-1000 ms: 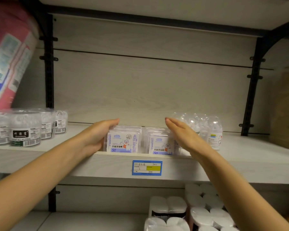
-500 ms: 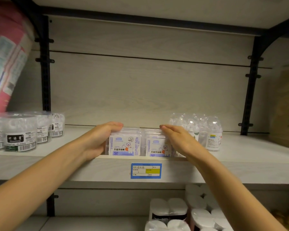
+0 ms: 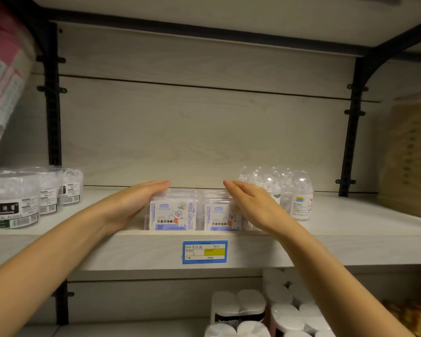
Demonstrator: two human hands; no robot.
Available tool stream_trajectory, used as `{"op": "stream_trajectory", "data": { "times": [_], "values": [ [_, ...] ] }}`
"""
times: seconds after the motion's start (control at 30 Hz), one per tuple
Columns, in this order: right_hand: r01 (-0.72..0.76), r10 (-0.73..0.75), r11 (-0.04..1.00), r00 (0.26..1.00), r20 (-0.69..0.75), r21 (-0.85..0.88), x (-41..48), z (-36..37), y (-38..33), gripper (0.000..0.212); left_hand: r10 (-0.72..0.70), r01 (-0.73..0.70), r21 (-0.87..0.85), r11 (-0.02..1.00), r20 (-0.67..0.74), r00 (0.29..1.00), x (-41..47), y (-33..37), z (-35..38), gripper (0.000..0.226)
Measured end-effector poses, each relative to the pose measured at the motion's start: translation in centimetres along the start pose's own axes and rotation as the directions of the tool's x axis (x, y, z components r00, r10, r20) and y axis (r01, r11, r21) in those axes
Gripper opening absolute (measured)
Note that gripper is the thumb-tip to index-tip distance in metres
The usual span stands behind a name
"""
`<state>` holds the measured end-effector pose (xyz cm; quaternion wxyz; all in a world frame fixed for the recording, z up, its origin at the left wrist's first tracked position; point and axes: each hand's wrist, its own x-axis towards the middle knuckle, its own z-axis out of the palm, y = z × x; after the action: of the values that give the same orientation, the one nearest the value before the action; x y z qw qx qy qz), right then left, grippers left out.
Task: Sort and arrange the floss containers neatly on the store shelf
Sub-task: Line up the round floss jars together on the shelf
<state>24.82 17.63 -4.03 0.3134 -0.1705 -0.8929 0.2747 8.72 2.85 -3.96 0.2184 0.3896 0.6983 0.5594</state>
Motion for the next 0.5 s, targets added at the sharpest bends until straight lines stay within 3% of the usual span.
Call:
{"op": "stream_trajectory", "data": {
  "times": [0.1, 0.2, 0.33, 0.4, 0.5],
  "values": [
    [0.089, -0.084, 0.995, 0.991, -0.102, 0.047, -1.0, -0.7, 0.5, 0.037, 0.105, -0.099, 0.071, 0.993, -0.091, 0.99, -0.5, 0.5, 0.1, 0.035],
    [0.189, -0.173, 0.982, 0.942, -0.287, 0.029, -2.8, -2.6, 1.9, 0.027, 0.315, -0.258, 0.255, 0.932, -0.215, 0.925, -1.2, 0.9, 0.1, 0.036],
    [0.18, -0.144, 0.983, 0.861, -0.488, 0.029, -4.0, -7.2, 4.9, 0.023, 0.59, -0.485, 0.448, 0.751, -0.125, 0.798, -1.8, 2.7, 2.5, 0.023],
    [0.136, -0.094, 0.989, 0.87, -0.484, 0.052, -3.3, -9.6, 6.7, 0.021, 0.657, -0.538, 0.525, 0.66, -0.057, 0.751, -1.6, 4.2, 4.8, 0.019],
    [0.05, -0.026, 0.997, 0.931, -0.363, 0.056, -1.6, -12.2, 9.5, 0.021, 0.688, -0.553, 0.635, 0.54, 0.046, 0.724, -0.1, 6.3, 8.4, 0.023]
  ]
}}
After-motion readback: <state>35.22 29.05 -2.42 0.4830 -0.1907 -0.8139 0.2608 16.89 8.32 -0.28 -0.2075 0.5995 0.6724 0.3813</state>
